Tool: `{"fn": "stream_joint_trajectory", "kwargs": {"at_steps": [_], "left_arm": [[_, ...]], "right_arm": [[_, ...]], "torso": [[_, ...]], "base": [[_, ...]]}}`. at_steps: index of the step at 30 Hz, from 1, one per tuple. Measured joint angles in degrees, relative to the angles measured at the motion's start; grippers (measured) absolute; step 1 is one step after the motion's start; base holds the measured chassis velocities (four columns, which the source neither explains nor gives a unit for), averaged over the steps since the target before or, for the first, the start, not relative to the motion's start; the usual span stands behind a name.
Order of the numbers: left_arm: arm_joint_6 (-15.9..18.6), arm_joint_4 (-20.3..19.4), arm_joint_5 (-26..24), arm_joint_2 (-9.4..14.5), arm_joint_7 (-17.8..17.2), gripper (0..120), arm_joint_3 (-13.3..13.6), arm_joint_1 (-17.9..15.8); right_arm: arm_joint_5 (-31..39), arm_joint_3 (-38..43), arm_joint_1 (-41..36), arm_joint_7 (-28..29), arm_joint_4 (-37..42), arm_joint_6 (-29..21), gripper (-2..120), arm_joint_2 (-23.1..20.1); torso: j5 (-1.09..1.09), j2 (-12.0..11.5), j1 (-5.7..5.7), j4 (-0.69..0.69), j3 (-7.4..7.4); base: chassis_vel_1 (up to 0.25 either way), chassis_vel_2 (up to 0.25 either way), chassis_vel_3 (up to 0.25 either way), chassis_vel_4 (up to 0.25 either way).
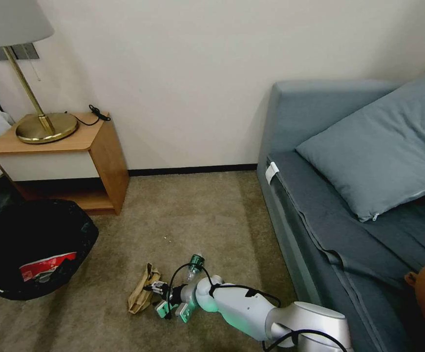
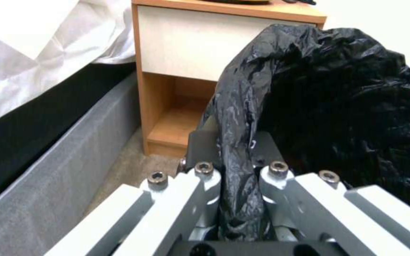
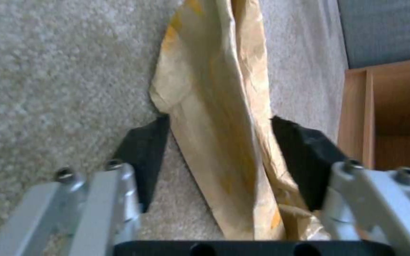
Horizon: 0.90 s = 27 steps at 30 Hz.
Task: Pick up the trash bin, then pick up the garbage on the floor and place it into the trash bin.
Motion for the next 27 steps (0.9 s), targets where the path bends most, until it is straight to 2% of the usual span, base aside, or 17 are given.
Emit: {"fn": "stream_joint_trajectory", "kwargs": {"at_steps": [2,3,5,7,9,12,14,17,27], "left_arm": [[0.00,-0.01,0.00,-0.08,0.02,4,0.05,0.04],[0.00,-0.01,0.00,-0.08,0.02,4,0.05,0.04],[0.00,-0.01,0.00,-0.11,0.09,4,0.05,0.16],[0.00,-0.01,0.00,-0.12,0.11,4,0.05,0.21],[-0.01,0.03,0.00,-0.12,0.18,4,0.05,0.23],[-0.02,0.08,0.00,-0.13,0.25,4,0.05,0.21],[-0.03,0.13,0.06,-0.24,0.30,4,0.17,0.08],[-0.03,0.20,0.27,-0.39,0.34,4,0.44,-0.23],[0.09,2.43,0.42,0.33,0.43,4,0.60,-1.75]], "right_arm": [[0.26,0.10,0.31,-0.50,-0.23,0.03,47,-0.02],[0.26,0.10,0.31,-0.50,-0.23,0.03,47,-0.02],[0.50,0.24,0.40,-0.64,-0.41,0.06,38,-0.01],[0.63,0.29,0.42,-0.68,-0.46,0.08,34,-0.01],[0.84,0.59,0.43,-0.81,-0.54,0.16,23,-0.01],[1.08,0.82,0.41,-0.83,-0.62,0.23,18,-0.02],[1.43,1.00,0.32,-0.83,-0.60,0.32,7,-0.02],[1.90,1.71,0.27,-0.80,-0.28,0.43,0,-0.02],[4.23,6.02,2.36,-1.41,2.83,2.70,0,-0.02]], "torso": [[0.00,0.00,0.00,0.00,0.00],[0.00,0.00,0.00,0.00,0.00],[0.00,0.00,0.00,-0.01,0.00],[0.00,0.00,0.00,0.00,0.00],[0.01,0.00,0.00,0.00,0.00],[0.00,0.00,0.00,-0.01,0.00],[0.00,-0.01,0.00,0.00,0.00],[0.00,0.00,0.00,0.00,0.00],[0.00,-0.01,0.00,-0.01,0.00]], "base": [[0.000,0.000,0.000,0.000],[0.000,0.000,0.000,0.000],[0.000,0.000,0.000,0.000],[0.000,0.000,0.000,0.000],[0.000,0.000,0.000,0.000],[0.000,0.000,0.000,0.000],[0.000,0.000,0.000,0.000],[0.000,0.000,0.000,0.000],[0.000,0.000,0.000,0.000]]}}
